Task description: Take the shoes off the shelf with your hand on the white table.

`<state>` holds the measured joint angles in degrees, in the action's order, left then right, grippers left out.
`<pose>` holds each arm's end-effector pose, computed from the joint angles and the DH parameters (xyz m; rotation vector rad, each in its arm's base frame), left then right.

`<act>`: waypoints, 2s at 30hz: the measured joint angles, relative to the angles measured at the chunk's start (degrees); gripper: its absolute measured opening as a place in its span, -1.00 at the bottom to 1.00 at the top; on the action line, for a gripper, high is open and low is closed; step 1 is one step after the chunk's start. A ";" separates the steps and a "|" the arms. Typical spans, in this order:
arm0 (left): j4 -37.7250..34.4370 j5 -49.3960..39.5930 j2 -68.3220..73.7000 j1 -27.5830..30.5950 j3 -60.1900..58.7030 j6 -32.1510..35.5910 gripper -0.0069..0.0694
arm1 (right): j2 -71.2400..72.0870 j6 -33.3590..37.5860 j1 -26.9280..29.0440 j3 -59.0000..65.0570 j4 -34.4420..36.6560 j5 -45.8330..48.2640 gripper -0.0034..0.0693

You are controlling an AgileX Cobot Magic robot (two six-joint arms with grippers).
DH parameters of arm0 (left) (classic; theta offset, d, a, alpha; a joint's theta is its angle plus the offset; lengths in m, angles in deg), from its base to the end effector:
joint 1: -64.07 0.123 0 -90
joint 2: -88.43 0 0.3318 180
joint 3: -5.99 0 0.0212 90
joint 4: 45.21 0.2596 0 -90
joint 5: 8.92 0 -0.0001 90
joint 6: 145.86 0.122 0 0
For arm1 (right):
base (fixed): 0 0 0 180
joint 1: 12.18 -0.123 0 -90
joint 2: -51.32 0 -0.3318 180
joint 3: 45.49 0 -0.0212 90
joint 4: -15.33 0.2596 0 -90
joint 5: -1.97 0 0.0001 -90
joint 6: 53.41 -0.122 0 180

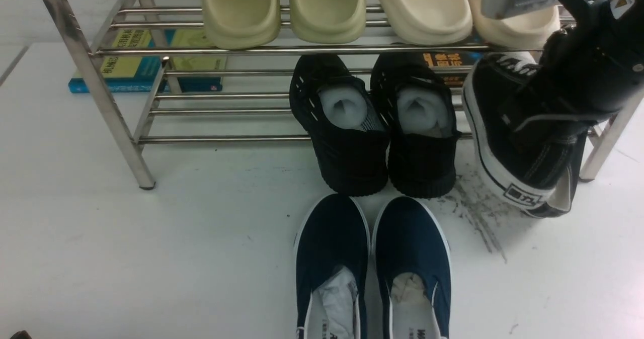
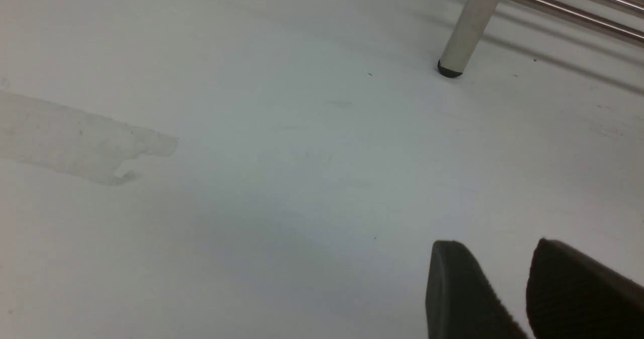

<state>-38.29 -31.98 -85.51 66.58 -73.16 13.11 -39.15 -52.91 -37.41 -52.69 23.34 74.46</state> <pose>0.0425 0.0076 0.1628 -0.3137 1.8617 -0.1005 0.2716 0.1459 0.3961 -0.5924 2.6768 0.3170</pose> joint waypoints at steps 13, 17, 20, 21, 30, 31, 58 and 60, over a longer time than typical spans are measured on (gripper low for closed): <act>0.00 -0.02 0.00 0.00 0.00 0.00 -0.19 | 11.44 0.06 0.00 11.00 2.05 0.00 -0.85; 0.00 -0.02 0.00 0.00 0.00 0.00 -0.19 | 13.33 0.78 0.00 13.57 3.58 0.00 -0.85; 0.00 -0.02 0.00 0.00 0.00 0.00 -0.19 | 13.67 2.35 -0.09 16.53 5.77 -0.12 -0.85; 0.00 -0.02 0.00 0.00 0.00 0.00 -0.19 | 13.67 2.96 -0.91 17.50 6.53 -0.18 -0.85; 0.00 -0.02 0.00 0.00 0.00 0.00 -0.19 | 13.67 -1.56 -13.58 19.62 2.06 -0.01 -0.85; 0.00 -0.02 0.00 0.00 0.00 0.00 -0.19 | 13.67 -2.92 -14.78 19.62 0.61 -0.01 -0.85; 0.00 -0.02 0.00 0.00 0.00 0.00 -0.19 | 13.67 -8.32 -15.60 31.84 -1.84 -4.42 -0.85; 0.00 -0.02 0.00 0.00 0.00 0.00 -0.19 | 13.60 -7.44 -15.60 31.84 -1.84 -5.64 -0.85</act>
<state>-38.29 -32.00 -85.51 66.58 -73.16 13.11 -25.55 -60.34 -53.00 -20.86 21.50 68.82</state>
